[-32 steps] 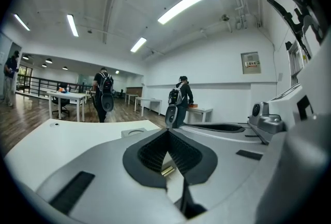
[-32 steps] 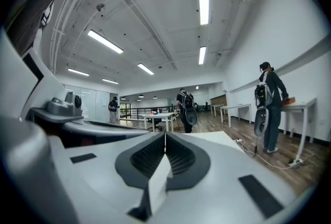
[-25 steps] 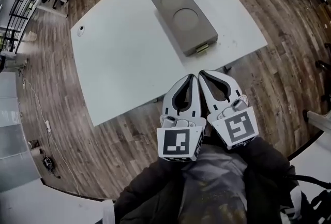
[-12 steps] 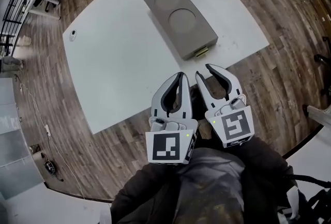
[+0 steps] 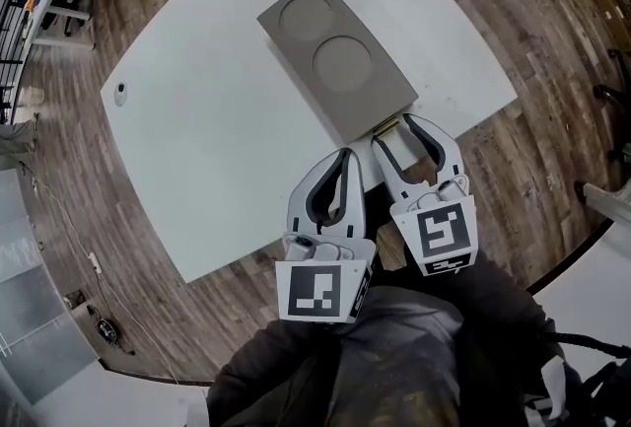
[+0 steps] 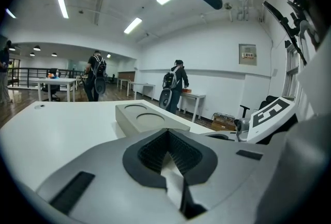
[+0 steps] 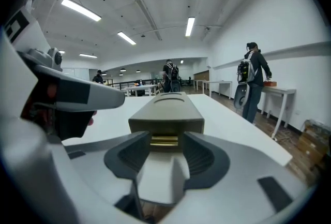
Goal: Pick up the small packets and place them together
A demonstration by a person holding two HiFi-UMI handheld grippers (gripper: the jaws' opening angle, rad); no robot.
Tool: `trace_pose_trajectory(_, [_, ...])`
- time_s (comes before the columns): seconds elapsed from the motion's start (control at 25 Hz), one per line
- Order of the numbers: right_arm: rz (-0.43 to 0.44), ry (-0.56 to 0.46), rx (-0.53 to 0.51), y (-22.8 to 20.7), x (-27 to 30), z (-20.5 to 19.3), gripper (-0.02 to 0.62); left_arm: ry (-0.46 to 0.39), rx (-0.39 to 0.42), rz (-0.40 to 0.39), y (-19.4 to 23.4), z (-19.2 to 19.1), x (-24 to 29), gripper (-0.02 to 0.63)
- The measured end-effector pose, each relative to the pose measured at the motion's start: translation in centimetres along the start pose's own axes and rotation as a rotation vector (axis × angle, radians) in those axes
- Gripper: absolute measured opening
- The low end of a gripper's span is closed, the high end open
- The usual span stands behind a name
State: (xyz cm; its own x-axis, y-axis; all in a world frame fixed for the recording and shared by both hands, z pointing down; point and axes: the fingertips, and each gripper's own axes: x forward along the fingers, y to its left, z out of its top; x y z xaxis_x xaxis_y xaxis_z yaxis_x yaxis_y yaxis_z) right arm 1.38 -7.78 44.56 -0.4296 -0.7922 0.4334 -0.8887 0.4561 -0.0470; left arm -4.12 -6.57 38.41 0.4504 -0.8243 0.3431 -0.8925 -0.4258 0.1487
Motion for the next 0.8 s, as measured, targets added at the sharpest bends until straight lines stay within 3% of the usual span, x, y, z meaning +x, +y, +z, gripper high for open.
trace_pose_trajectory(0.2, [0.018, 0.036, 0.006, 0.8, 0.9, -0.7, 0.192, 0.03, -0.012, -0.019, 0.4, -0.2, 1.1, 0.003])
trace_pose_trajectory(0.44, [-0.022, 0.065, 0.005, 0.2, 1.3, -1.3, 0.181, 0.05, -0.014, -0.02, 0.5, -0.6, 1.4, 0.003])
trace_pose_trajectory(0.8, [-0.017, 0.067, 0.005, 0.4, -0.6, -1.9, 0.176, 0.04, -0.015, -0.006, -0.9, -0.6, -0.3, 0.003])
